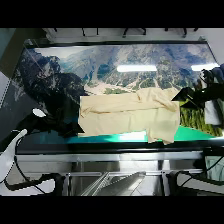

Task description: Fold the shirts.

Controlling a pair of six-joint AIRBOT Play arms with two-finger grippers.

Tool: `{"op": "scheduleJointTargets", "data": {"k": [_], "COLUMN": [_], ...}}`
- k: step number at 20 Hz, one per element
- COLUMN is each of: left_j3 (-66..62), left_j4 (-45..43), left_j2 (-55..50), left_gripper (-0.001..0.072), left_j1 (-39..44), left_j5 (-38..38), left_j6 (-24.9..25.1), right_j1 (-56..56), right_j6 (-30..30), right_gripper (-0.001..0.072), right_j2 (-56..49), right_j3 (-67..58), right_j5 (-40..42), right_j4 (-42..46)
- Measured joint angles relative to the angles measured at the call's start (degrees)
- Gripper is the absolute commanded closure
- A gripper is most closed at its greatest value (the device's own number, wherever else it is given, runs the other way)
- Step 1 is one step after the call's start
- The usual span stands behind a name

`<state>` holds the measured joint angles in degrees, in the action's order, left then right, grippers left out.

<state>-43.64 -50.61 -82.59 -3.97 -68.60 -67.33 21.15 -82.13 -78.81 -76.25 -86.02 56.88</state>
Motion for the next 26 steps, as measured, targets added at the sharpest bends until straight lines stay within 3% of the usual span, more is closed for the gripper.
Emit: {"op": "scheduleJointTargets", "data": {"k": [2, 3, 9, 16, 24, 25, 26], "left_j3": [-1.3, -1.9, -6.9, -2.2, 3.0, 2.5, 2.0], "left_j4": [0.5, 0.5, -3.6, -11.3, -12.1, -12.1, -12.2], "left_j2": [-1.7, -2.2, -0.2, 12.2, 19.2, 19.4, 19.5], "left_gripper": [0.0621, 0.0693, 0.0694, 0.0693, 0.0693, 0.0693, 0.0693], "left_j1": [1.9, 3.0, 6.7, -1.0, -3.7, -3.8, -3.8], "left_j5": [2.8, 4.2, 4.4, 0.3, -1.8, -2.2, -2.5], "left_j6": [0.6, 0.8, 0.4, -2.7, -3.2, -3.2, -3.4], "right_j1": [0.0, 0.0, 3.6, 11.8, 9.2, 8.0, 6.4], "right_j6": [0.1, 0.4, 3.4, 6.8, 12.1, 12.3, 12.6], "right_gripper": [0.0011, 0.0011, 0.0011, 0.0012, 0.0013, 0.0018, 0.0079], "right_j2": [0.9, 1.1, 3.3, 4.7, 4.9, 4.8, 4.9], "right_j3": [0.2, 0.3, 12.2, 25.1, 38.1, 39.1, 39.7], "right_j5": [0.1, 0.1, 2.6, 7.6, 16.3, 17.1, 18.3], "right_j4": [-0.1, -0.2, 2.3, 1.4, -4.8, -6.1, -7.0]}}
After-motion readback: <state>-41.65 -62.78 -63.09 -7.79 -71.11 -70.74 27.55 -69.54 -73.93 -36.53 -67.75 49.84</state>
